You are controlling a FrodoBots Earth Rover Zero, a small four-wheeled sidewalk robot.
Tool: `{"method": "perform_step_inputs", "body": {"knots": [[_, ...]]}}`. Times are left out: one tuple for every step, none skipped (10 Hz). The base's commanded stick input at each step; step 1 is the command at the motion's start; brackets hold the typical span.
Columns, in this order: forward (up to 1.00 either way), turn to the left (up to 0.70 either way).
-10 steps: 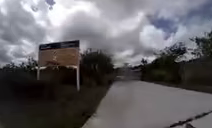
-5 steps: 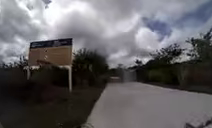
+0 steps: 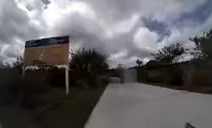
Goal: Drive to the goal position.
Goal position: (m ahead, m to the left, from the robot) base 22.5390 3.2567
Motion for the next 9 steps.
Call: {"method": "perform_step_inputs", "body": {"knots": [[0.7, 0.01], [0.7, 0.01], [0.7, 0.01], [0.7, 0.01], [0.7, -0.04], [0.7, -0.1], [0.7, -0.11], [0.7, -0.11], [0.7, -0.11]]}}
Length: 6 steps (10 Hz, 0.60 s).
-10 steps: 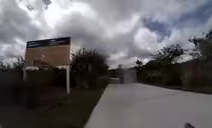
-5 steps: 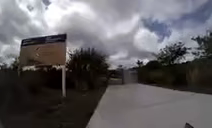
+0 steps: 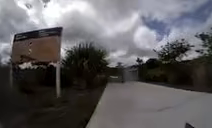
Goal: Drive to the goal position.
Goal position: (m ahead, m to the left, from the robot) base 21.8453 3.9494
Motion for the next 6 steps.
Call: {"method": "perform_step_inputs", "body": {"knots": [[0.7, -0.11], [0.7, -0.01], [0.7, 0.01], [0.7, 0.01], [0.7, 0.01], [0.7, 0.01]]}}
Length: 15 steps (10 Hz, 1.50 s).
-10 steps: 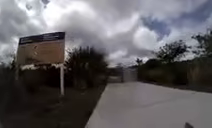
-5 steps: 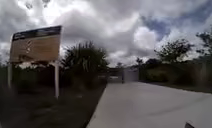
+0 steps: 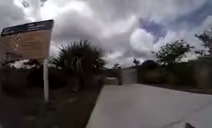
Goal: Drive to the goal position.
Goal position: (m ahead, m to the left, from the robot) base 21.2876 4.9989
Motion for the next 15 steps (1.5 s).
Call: {"method": "perform_step_inputs", "body": {"knots": [[0.7, 0.01], [0.7, 0.01], [0.7, 0.01], [0.7, 0.01], [0.7, 0.01], [0.7, 0.01], [0.7, 0.01], [0.7, 0.01], [0.7, 0.01], [0.7, -0.04], [0.7, -0.1], [0.7, -0.11], [0.7, -0.11], [0.7, -0.11], [0.7, -0.08]]}}
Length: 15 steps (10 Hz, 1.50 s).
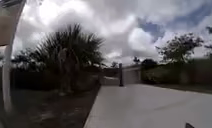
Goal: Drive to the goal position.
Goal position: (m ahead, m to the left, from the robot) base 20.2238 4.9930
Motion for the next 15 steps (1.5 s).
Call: {"method": "perform_step_inputs", "body": {"knots": [[0.7, -0.02], [0.7, 0.0], [0.7, 0.01], [0.7, 0.01], [0.7, 0.01], [0.7, 0.01], [0.7, 0.01], [0.7, 0.01], [0.7, 0.01], [0.7, 0.01], [0.7, 0.01], [0.69, 0.01], [0.69, 0.01], [0.69, 0.01], [0.69, 0.01]]}}
